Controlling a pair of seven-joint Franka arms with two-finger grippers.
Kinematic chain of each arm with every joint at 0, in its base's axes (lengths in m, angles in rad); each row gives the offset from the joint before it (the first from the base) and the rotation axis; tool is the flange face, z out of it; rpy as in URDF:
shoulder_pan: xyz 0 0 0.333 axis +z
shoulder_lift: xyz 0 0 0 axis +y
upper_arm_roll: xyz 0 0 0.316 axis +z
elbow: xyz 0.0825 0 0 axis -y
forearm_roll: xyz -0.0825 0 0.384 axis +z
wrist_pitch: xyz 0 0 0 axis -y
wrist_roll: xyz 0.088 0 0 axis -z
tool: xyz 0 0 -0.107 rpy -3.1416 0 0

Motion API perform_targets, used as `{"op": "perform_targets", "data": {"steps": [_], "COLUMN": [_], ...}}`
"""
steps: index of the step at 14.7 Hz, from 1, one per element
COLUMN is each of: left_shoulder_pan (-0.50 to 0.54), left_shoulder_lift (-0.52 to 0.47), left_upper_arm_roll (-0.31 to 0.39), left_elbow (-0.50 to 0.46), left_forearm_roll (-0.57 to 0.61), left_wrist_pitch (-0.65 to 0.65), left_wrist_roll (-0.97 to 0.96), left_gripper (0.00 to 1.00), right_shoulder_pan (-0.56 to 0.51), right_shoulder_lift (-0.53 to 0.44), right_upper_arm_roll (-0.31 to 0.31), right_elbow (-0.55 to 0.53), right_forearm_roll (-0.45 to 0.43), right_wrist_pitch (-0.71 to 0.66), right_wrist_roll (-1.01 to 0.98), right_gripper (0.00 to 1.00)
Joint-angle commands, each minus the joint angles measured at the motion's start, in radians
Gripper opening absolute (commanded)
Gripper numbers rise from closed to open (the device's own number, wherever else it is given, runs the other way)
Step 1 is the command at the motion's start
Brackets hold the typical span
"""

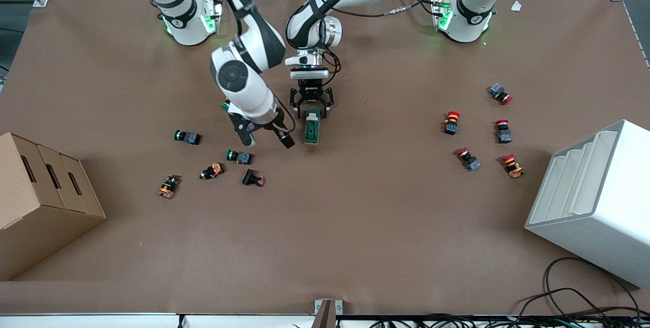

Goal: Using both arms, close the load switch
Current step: 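Reach the right gripper to the white lever while the left gripper holds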

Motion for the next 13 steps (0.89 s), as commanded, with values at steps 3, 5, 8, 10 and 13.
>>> {"op": "perform_targets", "data": {"steps": [3,5,8,10,13], "left_shoulder_pan": [-0.008,-0.008,-0.008,-0.006,-0.006], "left_shoulder_lift": [0.009,0.009,0.009,0.008,0.008], "left_upper_arm_roll": [0.007,0.007,0.007,0.007,0.007], "left_elbow": [-0.003,-0.003,-0.003,-0.003,-0.003], "left_forearm_roll": [0.020,0.020,0.020,0.020,0.020], "left_wrist_pitch": [0.003,0.001,0.001,0.001,0.003], "left_wrist_roll": [-0.023,-0.023,-0.023,-0.023,-0.023], "left_gripper": [0.98,0.98,0.98,0.98,0.98], "right_shoulder_pan": [0.098,0.123,0.158,0.176,0.187], "right_shoulder_lift": [0.062,0.064,0.070,0.084,0.121], "right_upper_arm_roll": [-0.011,-0.012,-0.012,-0.012,-0.012], "right_elbow": [0.008,0.008,0.005,0.005,0.005], "right_forearm_roll": [0.088,0.088,0.088,0.087,0.085], "right_wrist_pitch": [0.099,0.103,0.115,0.118,0.187], "right_wrist_roll": [0.016,0.010,0.005,0.005,0.004], "right_gripper": [1.00,1.00,1.00,1.00,1.00]}}
